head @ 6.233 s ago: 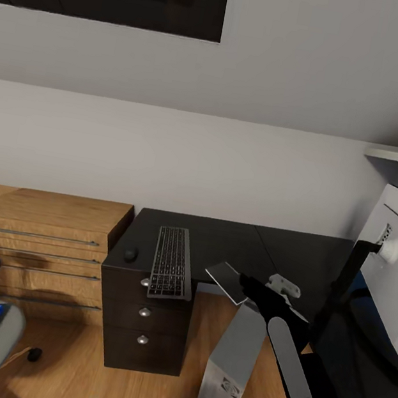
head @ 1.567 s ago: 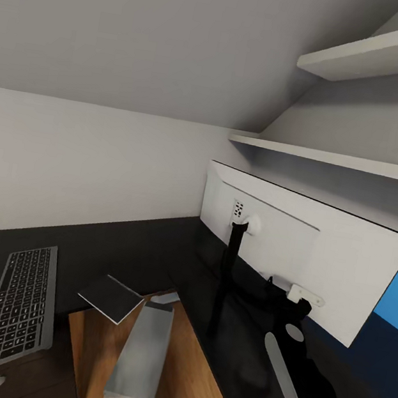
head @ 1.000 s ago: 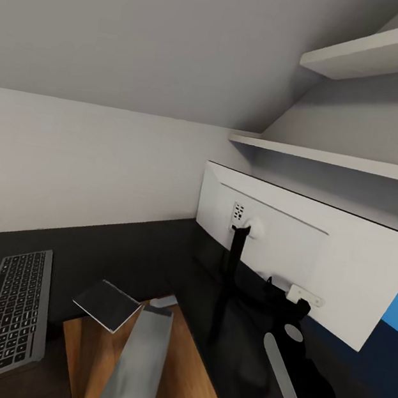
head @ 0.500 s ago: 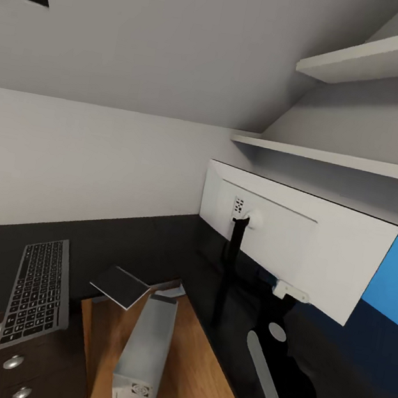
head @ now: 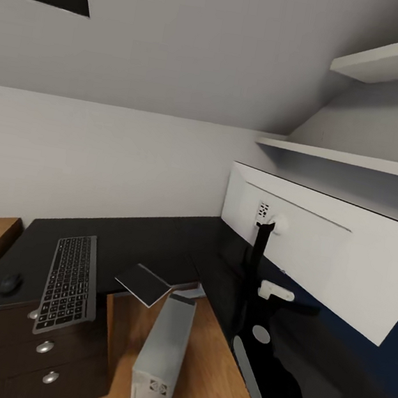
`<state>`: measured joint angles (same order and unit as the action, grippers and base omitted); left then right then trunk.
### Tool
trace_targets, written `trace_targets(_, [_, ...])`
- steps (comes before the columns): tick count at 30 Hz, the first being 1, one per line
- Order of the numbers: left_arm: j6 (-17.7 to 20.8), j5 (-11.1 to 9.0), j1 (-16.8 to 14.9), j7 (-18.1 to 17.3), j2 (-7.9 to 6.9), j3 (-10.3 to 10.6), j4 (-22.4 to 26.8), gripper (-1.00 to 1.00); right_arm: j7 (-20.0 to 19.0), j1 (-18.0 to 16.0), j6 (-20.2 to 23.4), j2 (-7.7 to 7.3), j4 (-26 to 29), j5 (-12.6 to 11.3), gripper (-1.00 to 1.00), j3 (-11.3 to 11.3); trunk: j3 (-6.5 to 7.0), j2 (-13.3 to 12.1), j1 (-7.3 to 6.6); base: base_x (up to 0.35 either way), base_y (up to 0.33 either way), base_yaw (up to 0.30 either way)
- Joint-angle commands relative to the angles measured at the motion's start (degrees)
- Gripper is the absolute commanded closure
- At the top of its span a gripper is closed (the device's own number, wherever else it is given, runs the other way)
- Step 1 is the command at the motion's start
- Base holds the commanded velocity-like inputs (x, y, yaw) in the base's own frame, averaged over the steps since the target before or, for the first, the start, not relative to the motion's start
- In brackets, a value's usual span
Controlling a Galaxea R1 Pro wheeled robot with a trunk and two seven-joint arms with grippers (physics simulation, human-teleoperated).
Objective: In the bedroom, organize the workspace by keeping the computer under the desk, ensuring the monitor is on the desk, placing the keyboard on the desk next to the monitor, placing the mouse on the desk next to the keyboard, moving the folder from the swivel chair onto the desk next to the mouse, stacking the notebook on top of the folder with the pen on top of the notebook, and positioning the swivel chair next to the desk.
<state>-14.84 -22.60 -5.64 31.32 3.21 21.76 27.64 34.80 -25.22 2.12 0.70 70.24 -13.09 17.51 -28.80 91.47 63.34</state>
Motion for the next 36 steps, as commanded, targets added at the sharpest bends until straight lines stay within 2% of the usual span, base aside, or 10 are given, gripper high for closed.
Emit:
trace_targets(1, [-0.4,-0.6,-0.1,0.3,-0.04,0.5,0.0,-1.0,0.4,0.0,0.2,-0.02,0.1,-0.2,-1.0,0.3,-0.13,0.0,0.0,0.0,0.0,0.195])
trace_targets(7, [-0.4,-0.6,-0.1,0.3,0.02,0.4,0.0,-1.0,0.1,-0.1,-1.8,0.0,-2.8,0.1,-1.0,0.7,-0.31,0.0,0.0,0.0,0.0,0.091])
trace_targets(12, [-0.4,-0.6,-0.1,0.3,0.04,0.5,0.0,-1.0,-1.6,-1.1,-4.9,0.02,-8.1,3.7,-1.0,1.8,-0.33,0.0,0.0,0.0,0.0,0.01])
trace_targets(14, [-0.4,-0.6,-0.1,0.3,0.03,0.5,0.0,-1.0,-2.4,-3.6,-5.3,0.01,-11.5,4.5,-1.0,1.9,-0.33,0.0,0.0,0.0,0.0,0.003])
trace_targets(16, [-0.4,-0.6,-0.1,0.3,0.04,0.5,0.0,-1.0,-4.8,-10.0,-5.6,-0.1,-19.3,4.9,-1.0,1.9,-0.33,0.0,0.0,0.0,0.0,0.001])
trace_targets(20, [-0.4,-0.6,-0.1,0.3,0.04,0.5,0.0,-1.0,-9.2,-17.8,-7.7,-0.27,-31.7,5.0,-1.0,1.9,-0.33,0.0,0.0,0.0,0.0,0.0])
trace_targets(22, [-0.5,-0.6,-0.1,0.3,0.04,0.6,0.0,-1.0,-10.8,-21.7,-10.0,-0.31,-38.6,4.9,-1.0,1.8,-0.33,0.0,0.0,0.0,0.0,0.0])
trace_targets(25, [-0.5,-0.6,-0.1,0.3,0.05,0.6,0.0,-1.0,-12.3,-29.0,-16.7,-0.36,-53.9,4.7,-1.0,1.7,-0.33,0.0,0.0,0.0,0.0,0.0])
trace_targets(28, [-0.5,-0.6,-0.1,0.3,0.05,0.6,0.0,-1.0,-12.6,-31.0,-19.5,-0.49,-58.2,4.2,-1.0,1.5,-0.33,0.0,0.0,0.0,0.0,0.0])
trace_targets(36, [-0.5,-0.5,-0.1,0.3,0.05,0.6,0.0,-1.0,-12.9,-31.9,-21.2,-1.08,-60.9,0.3,-1.0,0.8,-0.33,0.0,0.0,0.0,0.0,0.0])
